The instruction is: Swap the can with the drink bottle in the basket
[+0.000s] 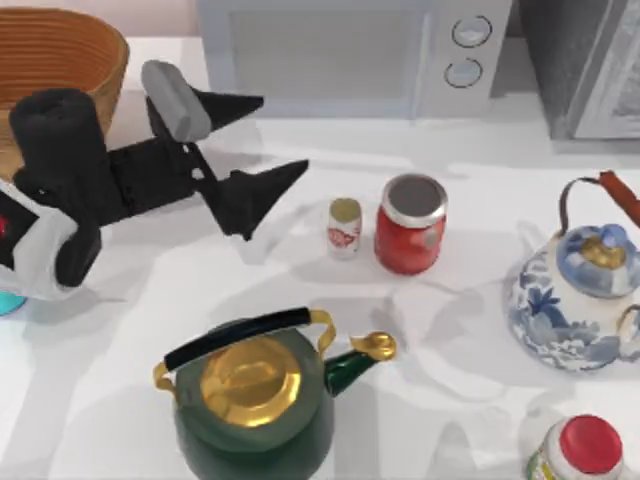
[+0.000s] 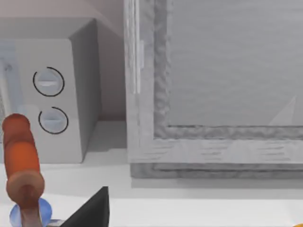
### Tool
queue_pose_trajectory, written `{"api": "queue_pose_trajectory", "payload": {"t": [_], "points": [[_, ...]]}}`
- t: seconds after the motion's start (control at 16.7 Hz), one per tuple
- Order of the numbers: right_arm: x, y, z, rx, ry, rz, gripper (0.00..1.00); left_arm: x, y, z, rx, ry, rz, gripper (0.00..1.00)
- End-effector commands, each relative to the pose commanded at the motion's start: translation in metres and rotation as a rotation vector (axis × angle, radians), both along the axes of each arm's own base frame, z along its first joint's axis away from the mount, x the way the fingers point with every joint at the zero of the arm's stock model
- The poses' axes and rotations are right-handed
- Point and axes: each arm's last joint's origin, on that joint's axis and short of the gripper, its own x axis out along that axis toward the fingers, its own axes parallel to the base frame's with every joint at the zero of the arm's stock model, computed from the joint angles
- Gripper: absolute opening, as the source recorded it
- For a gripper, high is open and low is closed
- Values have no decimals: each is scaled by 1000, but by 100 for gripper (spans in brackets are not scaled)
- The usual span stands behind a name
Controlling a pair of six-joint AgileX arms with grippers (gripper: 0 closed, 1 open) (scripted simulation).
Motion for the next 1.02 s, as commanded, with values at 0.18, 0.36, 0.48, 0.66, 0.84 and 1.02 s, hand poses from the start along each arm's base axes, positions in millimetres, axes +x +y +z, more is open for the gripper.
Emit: {"api": "queue_pose_trajectory", "payload": {"t": [0.18,0.36,0.48,0.66,0.84,1.02], "points": [[0,0,0,0,0,0,100,-50,27,48,25,-2,225,100],[0,0,0,0,0,0,100,-112,52,77,38,-11,445,100],[0,0,0,0,0,0,100,-153,66,83,38,-21,583,100],[0,0,0,0,0,0,100,-202,82,74,28,-36,769,100],[0,0,0,0,0,0,100,-232,92,57,14,-44,921,100],[0,0,0,0,0,0,100,-246,98,45,-6,-52,1027,100]]}}
